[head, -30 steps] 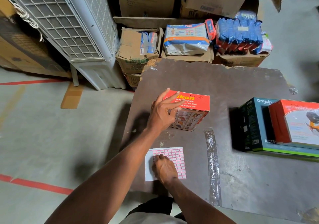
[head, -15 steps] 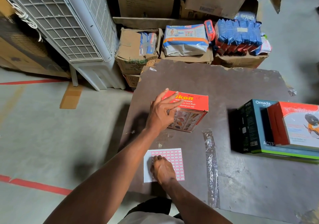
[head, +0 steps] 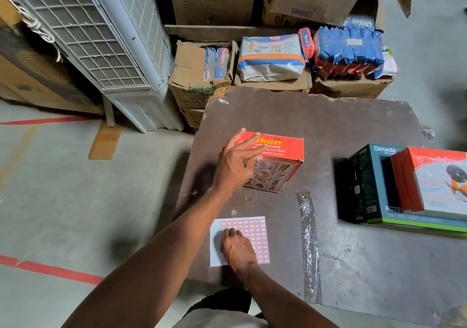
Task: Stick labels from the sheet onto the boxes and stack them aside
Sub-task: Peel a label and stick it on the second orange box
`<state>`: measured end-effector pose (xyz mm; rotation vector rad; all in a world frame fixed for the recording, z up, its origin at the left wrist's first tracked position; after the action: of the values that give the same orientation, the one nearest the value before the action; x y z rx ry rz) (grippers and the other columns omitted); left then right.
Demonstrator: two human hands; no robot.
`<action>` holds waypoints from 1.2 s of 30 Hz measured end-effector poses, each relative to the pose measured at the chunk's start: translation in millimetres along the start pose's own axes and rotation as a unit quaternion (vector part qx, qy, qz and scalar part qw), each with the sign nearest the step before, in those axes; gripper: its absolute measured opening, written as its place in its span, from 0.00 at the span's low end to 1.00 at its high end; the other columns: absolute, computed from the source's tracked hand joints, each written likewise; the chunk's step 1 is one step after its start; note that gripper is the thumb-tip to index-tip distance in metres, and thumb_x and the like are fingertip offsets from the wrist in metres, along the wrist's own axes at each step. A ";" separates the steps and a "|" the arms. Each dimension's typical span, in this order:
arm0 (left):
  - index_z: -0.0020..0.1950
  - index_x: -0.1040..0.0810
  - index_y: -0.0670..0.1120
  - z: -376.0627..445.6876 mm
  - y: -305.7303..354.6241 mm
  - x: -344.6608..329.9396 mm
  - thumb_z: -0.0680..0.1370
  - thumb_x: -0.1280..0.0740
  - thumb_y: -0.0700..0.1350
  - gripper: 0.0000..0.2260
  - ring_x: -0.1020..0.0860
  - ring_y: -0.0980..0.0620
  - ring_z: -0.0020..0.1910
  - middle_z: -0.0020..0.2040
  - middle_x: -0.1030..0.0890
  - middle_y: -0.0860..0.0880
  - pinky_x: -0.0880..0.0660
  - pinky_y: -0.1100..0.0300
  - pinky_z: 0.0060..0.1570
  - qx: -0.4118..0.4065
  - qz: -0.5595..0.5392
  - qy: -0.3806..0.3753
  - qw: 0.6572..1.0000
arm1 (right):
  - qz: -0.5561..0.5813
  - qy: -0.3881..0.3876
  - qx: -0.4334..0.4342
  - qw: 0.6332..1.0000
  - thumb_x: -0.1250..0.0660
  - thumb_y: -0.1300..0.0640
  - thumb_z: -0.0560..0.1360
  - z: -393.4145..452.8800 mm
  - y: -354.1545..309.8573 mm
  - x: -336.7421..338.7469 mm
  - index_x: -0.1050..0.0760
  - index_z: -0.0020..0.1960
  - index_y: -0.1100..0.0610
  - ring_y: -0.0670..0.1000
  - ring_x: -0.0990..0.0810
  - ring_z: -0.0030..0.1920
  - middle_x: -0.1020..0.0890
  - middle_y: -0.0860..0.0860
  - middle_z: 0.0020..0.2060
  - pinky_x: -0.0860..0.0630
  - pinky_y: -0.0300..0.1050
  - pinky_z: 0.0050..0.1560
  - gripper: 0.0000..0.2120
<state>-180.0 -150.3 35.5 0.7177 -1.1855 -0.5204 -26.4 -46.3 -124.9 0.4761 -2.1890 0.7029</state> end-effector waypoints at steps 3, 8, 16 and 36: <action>0.67 0.20 0.55 -2.2 2.8 1.2 0.77 0.28 0.40 0.19 0.39 0.50 0.79 0.72 0.24 0.54 0.27 0.35 0.66 -0.003 -0.006 0.005 1.000 | -0.013 0.003 0.009 1.000 0.44 0.65 0.84 0.4 -0.2 -2.6 0.42 0.77 0.67 0.63 0.27 0.65 0.29 0.65 0.68 0.26 0.55 0.63 0.23; 0.66 0.19 0.55 -3.9 2.5 0.9 0.77 0.29 0.42 0.18 0.38 0.50 0.79 0.72 0.24 0.54 0.28 0.34 0.66 -0.009 -0.009 0.011 1.000 | -0.040 0.005 0.025 0.999 0.38 0.66 0.82 -1.1 -2.1 -8.8 0.46 0.78 0.68 0.65 0.28 0.66 0.31 0.66 0.70 0.25 0.56 0.63 0.28; 0.66 0.19 0.55 -6.2 0.8 0.5 0.78 0.28 0.44 0.17 0.39 0.52 0.79 0.72 0.24 0.54 0.28 0.35 0.66 -0.009 -0.008 0.003 1.000 | -0.050 0.007 0.039 0.998 0.38 0.66 0.82 0.2 0.0 -7.9 0.44 0.78 0.67 0.64 0.28 0.67 0.30 0.66 0.69 0.26 0.55 0.66 0.27; 0.67 0.19 0.55 1.7 -4.0 -3.3 0.78 0.27 0.42 0.18 0.40 0.52 0.79 0.73 0.25 0.55 0.27 0.35 0.66 -0.009 -0.015 0.002 1.000 | 0.001 -0.008 0.035 0.999 0.44 0.58 0.84 7.7 7.8 2.6 0.36 0.73 0.64 0.63 0.26 0.63 0.26 0.63 0.66 0.28 0.56 0.63 0.19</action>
<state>-182.6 -151.1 30.8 0.7219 -1.1659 -0.5535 -36.5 -45.3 -129.7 0.5171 -2.1848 0.7821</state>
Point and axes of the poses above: each hand's wrist, its own z-axis towards the middle knuckle, its own x-axis out of the back of the hand, y = z × x, the point moved 6 cm from there along z, towards the middle knuckle
